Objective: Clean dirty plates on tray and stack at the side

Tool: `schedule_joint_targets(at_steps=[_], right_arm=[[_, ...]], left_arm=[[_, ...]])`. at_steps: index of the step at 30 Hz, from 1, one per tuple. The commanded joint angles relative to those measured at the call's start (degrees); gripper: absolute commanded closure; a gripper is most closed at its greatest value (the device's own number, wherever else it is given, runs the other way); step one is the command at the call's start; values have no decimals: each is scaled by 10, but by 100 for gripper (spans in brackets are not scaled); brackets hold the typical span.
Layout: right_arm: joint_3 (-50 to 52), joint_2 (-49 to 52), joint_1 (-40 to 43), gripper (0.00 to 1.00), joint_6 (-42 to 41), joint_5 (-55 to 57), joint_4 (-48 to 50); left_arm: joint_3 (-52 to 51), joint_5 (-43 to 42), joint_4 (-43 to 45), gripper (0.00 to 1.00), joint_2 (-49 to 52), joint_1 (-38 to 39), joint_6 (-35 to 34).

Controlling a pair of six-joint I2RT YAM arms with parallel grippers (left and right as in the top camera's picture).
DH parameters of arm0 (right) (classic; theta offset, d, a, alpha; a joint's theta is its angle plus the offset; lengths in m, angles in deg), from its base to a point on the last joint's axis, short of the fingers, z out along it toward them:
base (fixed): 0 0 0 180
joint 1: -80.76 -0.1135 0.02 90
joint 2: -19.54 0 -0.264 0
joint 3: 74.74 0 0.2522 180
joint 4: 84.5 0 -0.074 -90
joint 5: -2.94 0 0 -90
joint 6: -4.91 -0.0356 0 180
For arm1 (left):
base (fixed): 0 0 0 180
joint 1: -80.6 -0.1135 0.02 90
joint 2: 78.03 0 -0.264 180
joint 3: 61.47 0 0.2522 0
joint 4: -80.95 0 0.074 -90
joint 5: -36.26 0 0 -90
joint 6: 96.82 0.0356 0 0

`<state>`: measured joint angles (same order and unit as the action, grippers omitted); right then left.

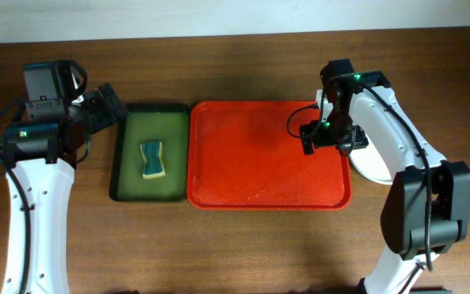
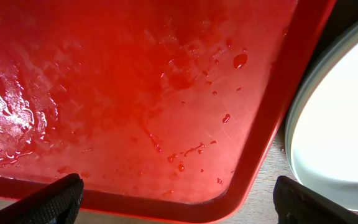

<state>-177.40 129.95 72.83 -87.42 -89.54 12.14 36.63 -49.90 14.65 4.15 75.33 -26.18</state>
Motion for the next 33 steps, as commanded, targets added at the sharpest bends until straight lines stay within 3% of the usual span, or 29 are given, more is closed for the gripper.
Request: schedule_joint_targets(at_steps=[1,5,19,25,29,31,33], right_arm=[[4,-12,-3,1,4,1,0],[4,-85,-3,1,4,1,0],[10,-732,-3,1,6,36,2],[181,-1003,-3,1,6,36,16],[373,-1102,-3,1,6,36,178],[454,-1102,-3,1,6,33,297],[534,-1102,-3,2,6,32,476]], left_arm=[[5,0,1,0,-5,-1,-6],[5,0,1,0,-5,-1,-6],[5,0,1,0,-5,-1,-6],[5,0,1,1,-5,-1,-6],[5,0,1,1,-5,-1,-6],[5,0,1,1,-5,-1,-6],[5,0,1,1,-5,-1,-6]])
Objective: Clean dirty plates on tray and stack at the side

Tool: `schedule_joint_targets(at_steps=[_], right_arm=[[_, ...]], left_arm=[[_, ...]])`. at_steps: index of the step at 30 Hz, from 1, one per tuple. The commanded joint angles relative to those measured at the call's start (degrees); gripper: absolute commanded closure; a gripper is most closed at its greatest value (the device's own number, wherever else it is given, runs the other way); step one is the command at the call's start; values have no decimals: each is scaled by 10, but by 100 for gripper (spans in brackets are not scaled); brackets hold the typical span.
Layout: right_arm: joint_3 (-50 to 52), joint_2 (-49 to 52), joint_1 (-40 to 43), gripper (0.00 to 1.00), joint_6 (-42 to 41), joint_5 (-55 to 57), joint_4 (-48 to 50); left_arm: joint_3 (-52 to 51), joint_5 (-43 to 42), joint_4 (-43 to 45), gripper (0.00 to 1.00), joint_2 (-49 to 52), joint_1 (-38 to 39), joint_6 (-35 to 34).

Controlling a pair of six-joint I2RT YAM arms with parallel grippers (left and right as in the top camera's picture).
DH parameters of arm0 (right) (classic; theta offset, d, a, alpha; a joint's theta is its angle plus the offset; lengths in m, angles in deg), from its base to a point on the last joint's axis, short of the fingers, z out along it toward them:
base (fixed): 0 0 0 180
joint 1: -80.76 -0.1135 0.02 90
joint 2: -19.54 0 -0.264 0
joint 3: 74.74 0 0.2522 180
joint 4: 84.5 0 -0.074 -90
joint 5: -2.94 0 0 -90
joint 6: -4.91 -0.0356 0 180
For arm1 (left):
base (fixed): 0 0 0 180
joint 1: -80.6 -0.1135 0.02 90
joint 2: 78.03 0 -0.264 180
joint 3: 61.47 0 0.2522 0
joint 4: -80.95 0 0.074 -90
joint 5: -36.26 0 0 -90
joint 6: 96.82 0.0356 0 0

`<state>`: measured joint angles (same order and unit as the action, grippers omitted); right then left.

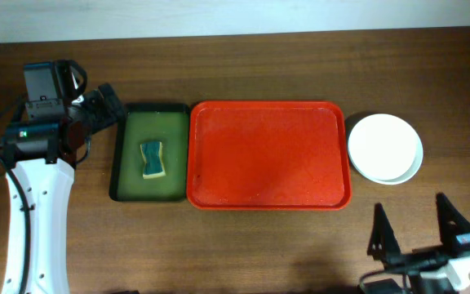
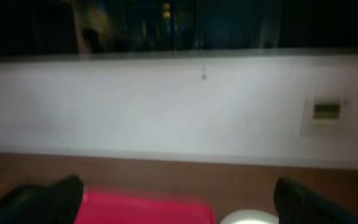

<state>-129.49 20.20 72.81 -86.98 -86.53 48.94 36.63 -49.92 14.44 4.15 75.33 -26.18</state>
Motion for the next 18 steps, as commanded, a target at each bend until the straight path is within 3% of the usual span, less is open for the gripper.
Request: schedule_joint_targets(at_steps=[1,3,4,10,14,18], right_arm=[[99,-4,-3,1,2,2,212],[196,-4,-3,1,2,2,413],[232,-4,-2,1,2,2,466],[361,-4,14,2,-10,-4,561],[407,-4,13,1,-22,-18,560],[407,-4,13,1,-22,-50,393]], left_arm=[[5,0,3,1,-5,-1,-6],[5,0,3,1,-5,-1,-5],[5,0,3,0,-5,-1,-6],[5,0,3,1,-5,-1,-6],[5,0,3,1,-5,-1,-5],[5,0,3,1,-5,-1,-5]])
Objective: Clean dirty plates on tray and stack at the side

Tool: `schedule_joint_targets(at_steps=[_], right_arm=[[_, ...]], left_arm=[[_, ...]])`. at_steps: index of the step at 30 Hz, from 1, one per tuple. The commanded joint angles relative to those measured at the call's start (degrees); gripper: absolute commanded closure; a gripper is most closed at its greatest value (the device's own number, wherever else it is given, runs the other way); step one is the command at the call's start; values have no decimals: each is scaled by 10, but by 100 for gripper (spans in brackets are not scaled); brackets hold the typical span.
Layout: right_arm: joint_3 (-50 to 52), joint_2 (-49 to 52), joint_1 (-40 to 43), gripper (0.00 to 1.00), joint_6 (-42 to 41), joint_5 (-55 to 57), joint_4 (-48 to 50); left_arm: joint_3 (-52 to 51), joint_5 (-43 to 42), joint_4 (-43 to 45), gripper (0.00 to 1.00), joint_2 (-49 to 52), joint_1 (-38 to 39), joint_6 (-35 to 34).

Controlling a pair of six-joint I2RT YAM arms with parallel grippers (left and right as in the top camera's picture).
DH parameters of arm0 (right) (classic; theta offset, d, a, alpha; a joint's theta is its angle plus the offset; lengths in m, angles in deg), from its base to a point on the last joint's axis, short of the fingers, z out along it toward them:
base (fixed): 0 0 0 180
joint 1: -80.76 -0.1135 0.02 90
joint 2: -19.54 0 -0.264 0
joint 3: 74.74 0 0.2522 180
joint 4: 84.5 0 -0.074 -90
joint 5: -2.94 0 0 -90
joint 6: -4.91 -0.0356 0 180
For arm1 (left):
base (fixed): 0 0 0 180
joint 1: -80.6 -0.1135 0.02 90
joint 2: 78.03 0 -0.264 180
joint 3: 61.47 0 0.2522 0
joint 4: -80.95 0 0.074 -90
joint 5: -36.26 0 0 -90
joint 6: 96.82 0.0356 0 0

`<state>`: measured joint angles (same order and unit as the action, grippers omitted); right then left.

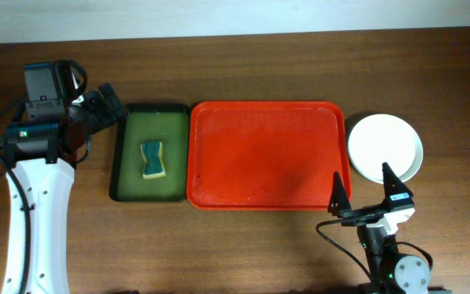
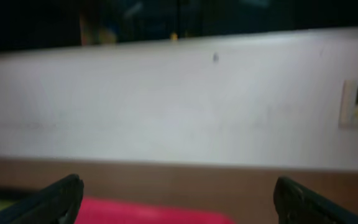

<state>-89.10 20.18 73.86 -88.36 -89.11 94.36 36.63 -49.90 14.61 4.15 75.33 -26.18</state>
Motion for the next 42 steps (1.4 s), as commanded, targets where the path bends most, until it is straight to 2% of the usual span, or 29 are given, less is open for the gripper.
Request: schedule_joint_targets(at_steps=[1,3,6,42], right_arm=[[3,-4,2,1,-6,-25,-119],[3,-4,2,1,32,-25,-168],[3,-4,2,1,89,-28,-168],[3,-4,2,1,88,-29,-167]], left_arm=[[5,0,2,1,-5,-1,-5],[5,0,2,1,-5,-1,-6],[5,0,2,1,-5,-1,-6],[5,0,2,1,-5,-1,-5]])
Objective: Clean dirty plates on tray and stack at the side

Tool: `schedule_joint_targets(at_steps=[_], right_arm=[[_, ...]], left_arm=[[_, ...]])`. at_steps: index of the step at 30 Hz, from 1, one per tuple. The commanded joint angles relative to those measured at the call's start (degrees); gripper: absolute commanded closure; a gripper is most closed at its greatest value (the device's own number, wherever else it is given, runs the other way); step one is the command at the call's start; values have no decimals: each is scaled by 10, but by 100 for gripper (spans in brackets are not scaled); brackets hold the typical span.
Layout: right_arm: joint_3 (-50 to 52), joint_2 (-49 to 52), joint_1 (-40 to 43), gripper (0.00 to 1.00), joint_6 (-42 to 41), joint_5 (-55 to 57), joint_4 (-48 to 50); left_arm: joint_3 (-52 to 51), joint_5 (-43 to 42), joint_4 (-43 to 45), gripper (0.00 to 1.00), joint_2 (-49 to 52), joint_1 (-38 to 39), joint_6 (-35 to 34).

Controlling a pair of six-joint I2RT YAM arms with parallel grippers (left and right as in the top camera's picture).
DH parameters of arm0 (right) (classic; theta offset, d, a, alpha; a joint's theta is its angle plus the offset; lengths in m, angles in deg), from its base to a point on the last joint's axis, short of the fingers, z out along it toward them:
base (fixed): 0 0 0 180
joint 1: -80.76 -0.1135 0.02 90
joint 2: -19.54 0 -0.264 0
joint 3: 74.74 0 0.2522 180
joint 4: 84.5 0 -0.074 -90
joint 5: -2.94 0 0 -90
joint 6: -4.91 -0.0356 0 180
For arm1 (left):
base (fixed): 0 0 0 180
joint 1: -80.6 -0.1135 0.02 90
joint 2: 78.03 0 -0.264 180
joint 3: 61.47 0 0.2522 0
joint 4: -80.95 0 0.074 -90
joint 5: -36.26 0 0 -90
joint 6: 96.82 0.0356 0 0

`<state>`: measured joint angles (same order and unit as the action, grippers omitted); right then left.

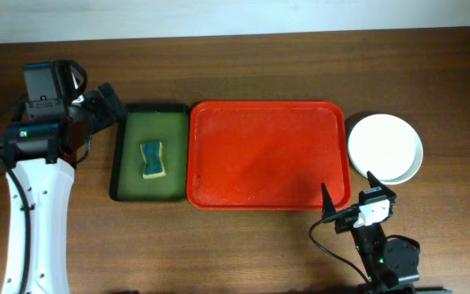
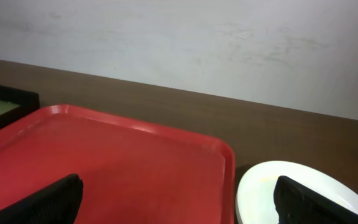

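The red tray (image 1: 268,155) lies bare in the middle of the table, with no plate on it; its wet surface also fills the right wrist view (image 2: 104,162). A stack of white plates (image 1: 384,147) rests on the wood just right of the tray, and its rim shows low in the right wrist view (image 2: 303,193). My right gripper (image 1: 350,194) stands open and empty near the table's front edge, below the tray's front right corner, pointing toward the back wall. My left gripper (image 1: 107,106) hovers at the green basin's back left corner; how its jaws stand is unclear.
A green basin (image 1: 129,175) with a dark rim sits against the tray's left side, holding a blue-green sponge (image 1: 152,159). Its black corner shows at the left of the right wrist view (image 2: 5,102). A white wall runs behind the table.
My right gripper has shifted a little left and toward the front edge and tilted down: its camera faced the wall, now the tray and plate. Left arm is unchanged.
My right gripper was open low over the tray's right part, beside the plate stack. Then it was back at the table's front right edge, facing the wall. Then it stood near the tray's front right corner, and stays there now, tilted downward.
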<state>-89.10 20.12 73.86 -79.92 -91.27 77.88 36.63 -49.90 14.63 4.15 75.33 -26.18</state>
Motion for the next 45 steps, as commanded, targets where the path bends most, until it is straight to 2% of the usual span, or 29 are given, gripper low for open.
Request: schedule_joint_targets(at_steps=[1,20,22,26,30,33,36,39,40,43,45], right_arm=[[3,-3,2,1,4,-7,-3],[3,-3,2,1,4,-7,-3],[3,-3,2,1,4,-7,-3],[3,-3,2,1,4,-7,-3],[3,-3,2,1,4,-7,-3],[3,-3,2,1,4,-7,-3],[3,-3,2,1,4,-7,-3],[3,-3,2,1,4,-7,-3],[3,-3,2,1,4,-7,-3],[3,-3,2,1,4,-7,-3],[3,-3,2,1,4,-7,-3]], left_arm=[[5,0,1,1,-5,-1,-5],[2,0,-1,1,-9,-1,-5],[2,35,-1,1,-52,-1,-5],[2,35,-9,1,-164,2,-5],[-16,37,-39,0,-305,38,-5],[-56,44,-39,0,-405,80,-5],[-143,46,-36,0,-515,87,-5],[-291,45,70,1,-625,87,-6],[-349,43,133,1,-662,87,-6],[-534,7,418,1,-776,87,-6],[-629,-13,586,0,-813,87,-6]])
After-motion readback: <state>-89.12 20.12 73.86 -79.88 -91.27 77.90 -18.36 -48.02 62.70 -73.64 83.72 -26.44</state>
